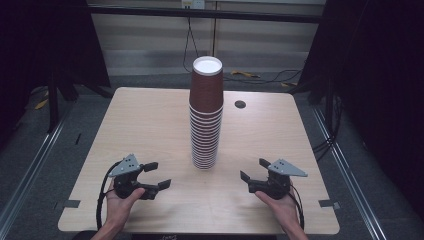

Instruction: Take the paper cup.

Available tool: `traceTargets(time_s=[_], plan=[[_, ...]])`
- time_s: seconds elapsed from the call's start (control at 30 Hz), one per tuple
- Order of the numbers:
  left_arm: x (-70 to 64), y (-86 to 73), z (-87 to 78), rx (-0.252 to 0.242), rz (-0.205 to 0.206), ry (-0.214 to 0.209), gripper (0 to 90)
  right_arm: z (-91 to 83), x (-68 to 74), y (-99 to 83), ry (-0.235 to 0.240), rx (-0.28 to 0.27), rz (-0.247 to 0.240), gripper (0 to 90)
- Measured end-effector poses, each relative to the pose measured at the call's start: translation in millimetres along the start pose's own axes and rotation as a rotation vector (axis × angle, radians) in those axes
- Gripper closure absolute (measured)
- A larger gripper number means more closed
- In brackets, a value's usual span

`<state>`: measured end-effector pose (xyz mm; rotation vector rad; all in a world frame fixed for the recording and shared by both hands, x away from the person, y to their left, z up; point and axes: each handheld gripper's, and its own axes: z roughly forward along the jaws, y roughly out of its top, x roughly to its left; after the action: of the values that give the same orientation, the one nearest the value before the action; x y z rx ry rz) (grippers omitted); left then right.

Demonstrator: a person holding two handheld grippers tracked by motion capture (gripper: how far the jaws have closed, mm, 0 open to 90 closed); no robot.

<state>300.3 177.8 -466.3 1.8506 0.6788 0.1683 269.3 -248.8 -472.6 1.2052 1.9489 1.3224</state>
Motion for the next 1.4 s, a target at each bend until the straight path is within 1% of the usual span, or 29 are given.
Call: traceTargets(time_s=[0.1, 0.2, 0.27, 0.3, 0.4, 0.43, 0.5, 0.57, 0.63, 0.67, 0.7, 0.73, 0.77, 0.8, 0.83, 0.9, 0.93, 0.97, 1.0, 1.07, 1.13, 1.2, 1.27, 1.33, 1.4], plan=[[0.6, 0.2, -1.2, -0.005, 0.000, 0.003, 19.8, 0.4, -1.4, 0.1, 0.003, -0.001, 0.009, 15.2], [0.1, 0.1, -0.1, -0.003, 0.006, -0.004, 19.8, -1.7, -0.9, 1.8, 0.016, -0.022, 0.017, 15.3], [0.1, 0.1, 0.1, -0.001, 0.008, -0.004, 19.8, -2.4, -1.0, 2.5, 0.022, -0.020, 0.013, 15.6], [0.4, 0.0, 1.1, -0.005, 0.003, -0.009, 19.8, -3.5, -1.3, 3.1, 0.025, -0.025, 0.001, 15.1], [0.8, 0.0, 1.9, -0.002, 0.001, -0.011, 19.8, -4.0, -1.8, 3.8, 0.033, -0.024, 0.013, 15.8], [0.4, 0.0, 2.5, -0.002, -0.001, -0.014, 19.8, -4.6, -2.0, 5.1, 0.040, -0.018, 0.002, 15.8], [0.3, 0.0, 3.3, 0.001, 0.005, -0.019, 19.8, -6.5, -1.4, 7.3, 0.054, -0.005, -0.006, 17.8], [-0.9, -0.1, 3.3, 0.000, 0.008, -0.020, 19.8, -8.4, -1.0, 9.3, 0.052, -0.018, -0.005, 18.2], [-2.3, -0.3, 2.1, -0.002, 0.012, -0.023, 19.8, -10.3, -0.5, 12.8, 0.058, -0.012, 0.014, 20.3], [-2.7, -0.1, 1.4, -0.004, 0.014, -0.025, 19.8, -11.4, -0.5, 14.7, 0.056, -0.009, 0.017, 22.4], [-3.0, -0.1, 1.0, -0.003, 0.019, -0.028, 19.8, -12.2, -0.7, 16.7, 0.067, -0.007, 0.026, 26.6], [-3.8, -0.3, 1.4, -0.001, 0.022, -0.024, 19.8, -12.9, -0.9, 19.0, 0.081, -0.004, 0.024, 25.6], [-4.3, -0.5, 1.4, 0.004, 0.028, -0.026, 19.8, -13.6, -0.2, 21.2, 0.079, -0.011, 0.027, 23.6], [-5.3, -0.5, 1.9, 0.003, 0.024, -0.032, 19.8, -14.1, 0.2, 23.4, 0.079, -0.016, 0.018, 21.8], [-5.6, -0.4, 2.0, 0.002, 0.029, -0.035, 19.8, -14.4, 0.7, 25.5, 0.080, -0.011, 0.014, 20.7], [-6.4, -0.3, 2.4, -0.001, 0.031, -0.033, 19.8, -14.3, 0.6, 29.4, 0.103, 0.006, 0.025, 21.4], [-6.7, -0.3, 2.6, -0.001, 0.030, -0.034, 19.8, -14.4, 0.8, 30.8, 0.114, 0.003, 0.022, 19.4], [-7.1, -0.2, 2.7, -0.006, 0.029, -0.033, 19.8, -14.8, 1.3, 32.1, 0.123, -0.006, 0.030, 17.2], [-7.1, 0.1, 2.4, -0.003, 0.035, -0.030, 19.8, -15.3, 1.9, 33.3, 0.123, -0.016, 0.036, 17.1], [-7.2, 0.3, 2.0, -0.006, 0.038, -0.027, 19.8, -16.9, 3.1, 36.7, 0.127, -0.032, 0.026, 16.4], [-8.1, 0.3, 1.9, -0.014, 0.036, -0.030, 19.7, -19.7, 3.0, 40.3, 0.141, -0.069, 0.022, 18.6], [-8.7, 0.5, 1.5, -0.014, 0.044, -0.039, 19.7, -23.8, 3.3, 45.1, 0.159, -0.098, 0.022, 21.1], [-9.7, 0.5, 1.9, -0.019, 0.043, -0.041, 19.7, -26.6, 2.9, 50.2, 0.170, -0.114, 0.015, 19.9], [-10.2, 0.6, 2.5, -0.022, 0.034, -0.055, 19.7, -28.4, 1.9, 55.4, 0.178, -0.119, 0.021, 20.0], [-11.5, 0.7, 2.9, -0.019, 0.037, -0.061, 19.7, -29.9, 0.7, 60.6, 0.182, -0.121, 0.019, 19.9]])
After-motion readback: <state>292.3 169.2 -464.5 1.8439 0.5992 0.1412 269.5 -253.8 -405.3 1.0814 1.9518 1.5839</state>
